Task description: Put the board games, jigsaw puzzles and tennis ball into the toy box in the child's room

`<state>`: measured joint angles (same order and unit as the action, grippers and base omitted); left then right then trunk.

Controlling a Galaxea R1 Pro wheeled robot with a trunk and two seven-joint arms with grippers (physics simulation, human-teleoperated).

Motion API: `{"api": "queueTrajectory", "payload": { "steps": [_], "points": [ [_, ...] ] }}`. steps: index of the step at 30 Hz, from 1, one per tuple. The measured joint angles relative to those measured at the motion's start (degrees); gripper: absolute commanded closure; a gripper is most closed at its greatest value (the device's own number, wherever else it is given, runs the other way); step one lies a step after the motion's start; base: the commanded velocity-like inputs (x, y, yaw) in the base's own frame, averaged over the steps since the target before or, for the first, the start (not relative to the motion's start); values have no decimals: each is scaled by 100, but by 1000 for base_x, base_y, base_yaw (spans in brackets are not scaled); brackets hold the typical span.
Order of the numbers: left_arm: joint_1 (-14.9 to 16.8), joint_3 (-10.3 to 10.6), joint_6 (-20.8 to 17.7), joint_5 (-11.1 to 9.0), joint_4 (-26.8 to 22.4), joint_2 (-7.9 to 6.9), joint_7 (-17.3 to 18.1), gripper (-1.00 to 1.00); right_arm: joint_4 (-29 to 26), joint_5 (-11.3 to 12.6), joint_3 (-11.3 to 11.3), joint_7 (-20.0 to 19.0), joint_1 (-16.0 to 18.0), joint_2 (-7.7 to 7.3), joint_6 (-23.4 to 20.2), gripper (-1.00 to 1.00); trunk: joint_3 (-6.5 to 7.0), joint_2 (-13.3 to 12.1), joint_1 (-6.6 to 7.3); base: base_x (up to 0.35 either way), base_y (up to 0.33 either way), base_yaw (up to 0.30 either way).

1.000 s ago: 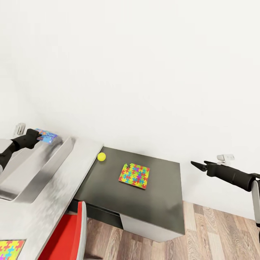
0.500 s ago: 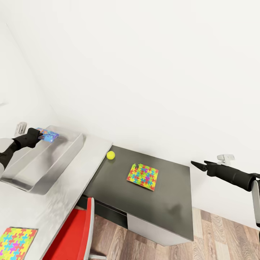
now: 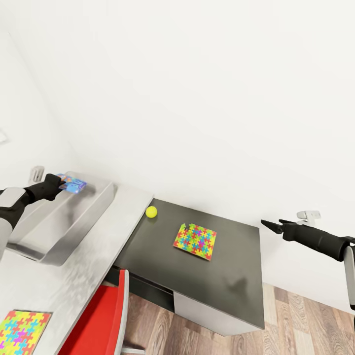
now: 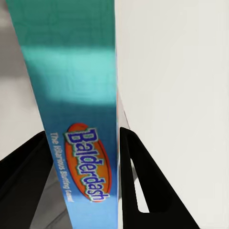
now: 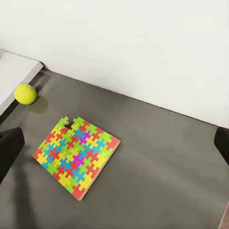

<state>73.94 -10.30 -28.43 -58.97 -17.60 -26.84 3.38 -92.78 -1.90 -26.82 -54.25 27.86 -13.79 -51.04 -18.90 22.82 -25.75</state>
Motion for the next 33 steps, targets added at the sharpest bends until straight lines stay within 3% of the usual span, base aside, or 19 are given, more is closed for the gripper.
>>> {"api": "queueTrajectory", "payload": {
  "steps": [13, 18, 24, 33],
  "points": [
    [25, 2, -36, 17, 42, 170, 1, 100, 0, 7, 0, -42, -21, -29, 4, -100, -27, 0, 0, 0, 0, 0],
    [53, 8, -141, 25, 78, 177, 6, 100, 0, 5, -80, -480, -17, -49, 17, -100, -68, 0, 0, 0, 0, 0],
    [66, 3, -165, 268, 95, 181, 39, 100, 0, 7, -148, -647, -16, -59, 27, -100, -121, 0, 0, 0, 0, 0],
    [55, 5, -99, 387, 97, 178, 321, 100, 0, 7, -158, -681, -12, -71, 28, -100, -202, 0, 0, 0, 0, 0]
  ]
}}
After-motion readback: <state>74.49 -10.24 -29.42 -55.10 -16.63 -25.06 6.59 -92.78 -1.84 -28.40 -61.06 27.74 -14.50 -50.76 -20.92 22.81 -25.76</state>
